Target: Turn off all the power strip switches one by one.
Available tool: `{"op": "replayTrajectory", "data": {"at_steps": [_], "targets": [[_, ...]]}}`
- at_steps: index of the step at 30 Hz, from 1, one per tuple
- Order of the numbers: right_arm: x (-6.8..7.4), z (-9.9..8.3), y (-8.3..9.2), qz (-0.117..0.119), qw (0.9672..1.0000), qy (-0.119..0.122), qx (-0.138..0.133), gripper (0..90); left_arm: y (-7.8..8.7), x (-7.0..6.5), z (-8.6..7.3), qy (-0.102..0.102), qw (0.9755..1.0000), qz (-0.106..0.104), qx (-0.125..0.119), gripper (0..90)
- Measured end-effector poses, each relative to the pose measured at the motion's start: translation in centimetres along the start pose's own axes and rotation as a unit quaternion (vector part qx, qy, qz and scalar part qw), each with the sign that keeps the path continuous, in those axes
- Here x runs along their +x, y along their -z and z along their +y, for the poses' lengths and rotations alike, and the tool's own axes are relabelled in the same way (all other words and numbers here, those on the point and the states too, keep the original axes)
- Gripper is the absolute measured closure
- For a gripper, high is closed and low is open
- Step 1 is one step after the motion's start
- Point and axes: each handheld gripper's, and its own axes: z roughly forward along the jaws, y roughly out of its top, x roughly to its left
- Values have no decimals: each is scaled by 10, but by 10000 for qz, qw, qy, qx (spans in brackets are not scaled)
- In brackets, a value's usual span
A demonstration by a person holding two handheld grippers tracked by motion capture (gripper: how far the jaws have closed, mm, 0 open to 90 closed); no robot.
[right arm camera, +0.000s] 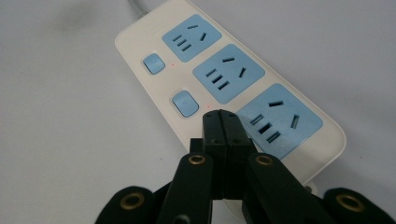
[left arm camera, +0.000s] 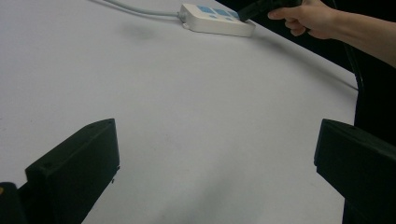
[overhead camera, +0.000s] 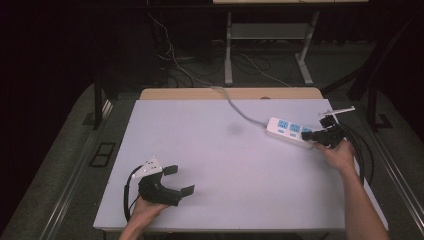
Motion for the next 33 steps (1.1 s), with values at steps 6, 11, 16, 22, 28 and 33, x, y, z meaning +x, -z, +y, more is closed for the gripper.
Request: {"op": "replayTrajectory", "data": {"at_steps": [6, 11, 16, 22, 28, 33], "targets": [[-4, -4, 0, 126, 9997, -156, -124, 900, 0, 1, 0, 4, 10000, -2, -6, 0], [-4, -4, 1, 141, 9996, -188, -138, 900, 0, 1, 0, 5, 10000, 3, -2, 0], [-1, -3, 1, 48, 9999, -101, -104, 900, 0, 2, 0, 26, 10000, 9, 6, 0], [3, 3, 5, 8, 10000, 33, 51, 900, -1, 2, 0, 23, 10000, 3, 27, 0], [6, 10, 9, 81, 9999, 50, 107, 900, 0, 2, 0, 42, 10000, 2, 13, 0], [10, 19, 14, 125, 9998, 113, 115, 900, 0, 2, 0, 46, 10000, 3, 6, 0]]}}
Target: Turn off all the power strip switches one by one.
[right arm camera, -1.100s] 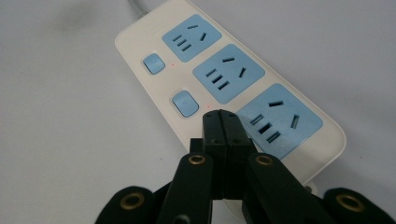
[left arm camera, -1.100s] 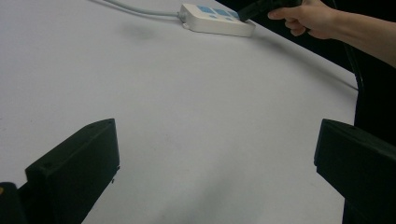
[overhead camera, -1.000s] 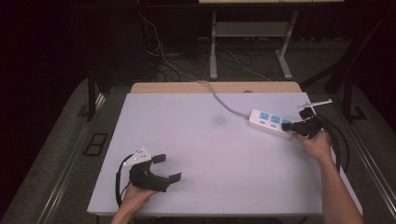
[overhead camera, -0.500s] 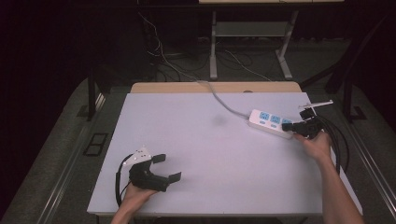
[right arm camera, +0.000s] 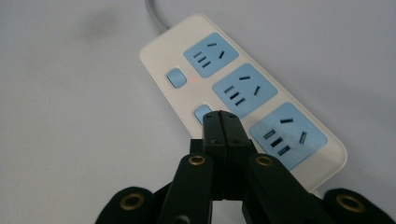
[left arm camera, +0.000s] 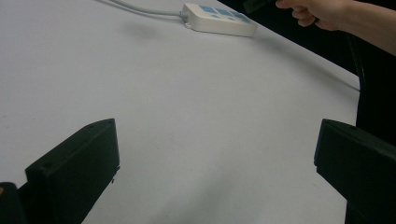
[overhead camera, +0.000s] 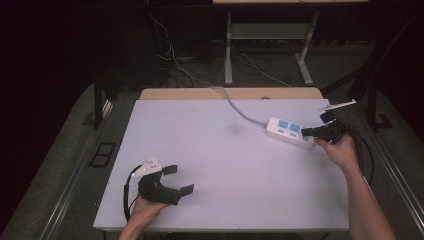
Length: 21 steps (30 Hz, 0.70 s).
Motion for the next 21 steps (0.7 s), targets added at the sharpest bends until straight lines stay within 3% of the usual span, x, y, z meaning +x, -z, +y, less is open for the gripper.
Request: {"op": "replayTrajectory", "data": {"at_steps": [14, 21], "targets": [[14, 26, 9, 120, 9997, 211, -37, 900, 0, 0, 0, 5, 10000, -19, -2, 0], [14, 34, 12, 220, 9996, 154, -97, 900, 0, 0, 0, -2, 10000, -25, -5, 0]]}}
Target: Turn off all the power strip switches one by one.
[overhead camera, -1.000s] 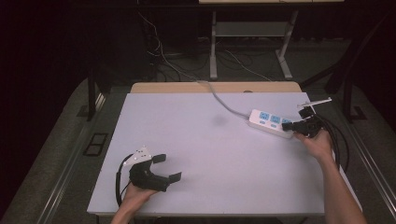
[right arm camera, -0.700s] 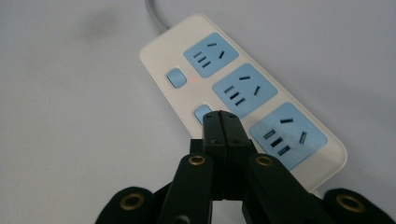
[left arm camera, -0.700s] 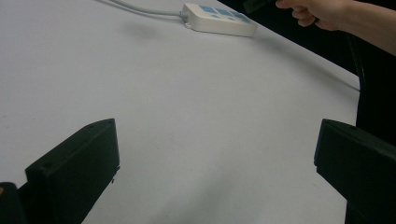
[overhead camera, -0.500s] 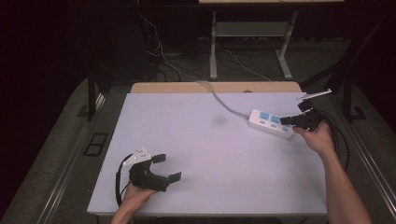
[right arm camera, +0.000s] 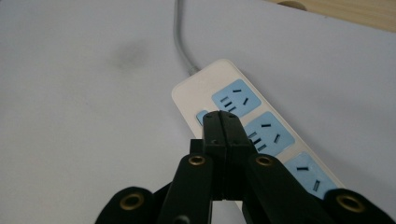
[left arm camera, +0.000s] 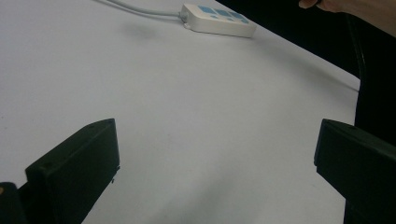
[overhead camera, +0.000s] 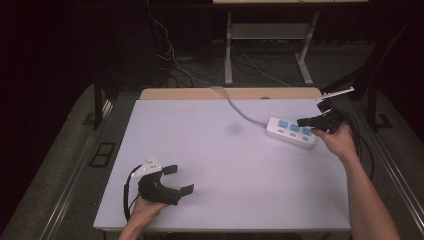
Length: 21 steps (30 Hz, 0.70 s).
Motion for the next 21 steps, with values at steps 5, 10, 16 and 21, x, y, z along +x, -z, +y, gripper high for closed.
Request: {"op": "replayTrajectory", "data": {"at_steps": [5, 10, 16, 21], "targets": [[-1, 8, -1, -25, 10000, 31, 28, 900, 0, 0, 0, 1, 10000, 4, -2, 0], [-1, 10, -8, -49, 9999, 50, 91, 900, 0, 0, 0, 11, 10000, 9, -18, 0], [-8, 5, -18, -82, 9997, 6, 242, 900, 2, 1, 0, 16, 10000, 25, -38, 0], [-12, 3, -21, -45, 9997, -48, 239, 900, 3, 2, 0, 20, 10000, 32, -40, 0]]}}
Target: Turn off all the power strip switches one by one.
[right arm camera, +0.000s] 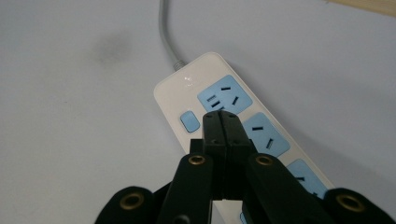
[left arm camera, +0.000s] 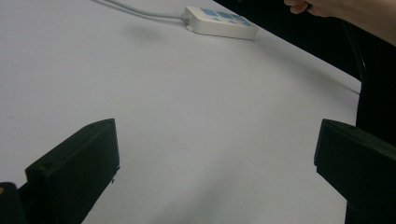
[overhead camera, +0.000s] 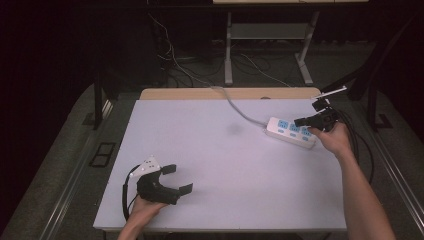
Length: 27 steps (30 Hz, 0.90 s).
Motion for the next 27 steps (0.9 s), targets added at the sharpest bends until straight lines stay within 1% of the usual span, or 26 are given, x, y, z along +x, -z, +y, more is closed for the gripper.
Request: {"op": "replayTrajectory", "data": {"at_steps": [5, 15, 23, 27], "targets": [[-2, -1, -4, 2, 10000, -16, 25, 900, 0, 0, 0, 0, 10000, 4, -2, 0], [-7, -12, -14, 58, 9999, -113, 110, 900, 0, 0, 0, -1, 10000, 8, 1, 0], [-7, -15, -18, 88, 9998, -124, 134, 900, 0, 0, 0, 0, 10000, 9, -1, 0], [-7, -16, -20, 93, 9998, -84, 171, 900, 0, 1, 0, 6, 10000, 17, -1, 0]]}}
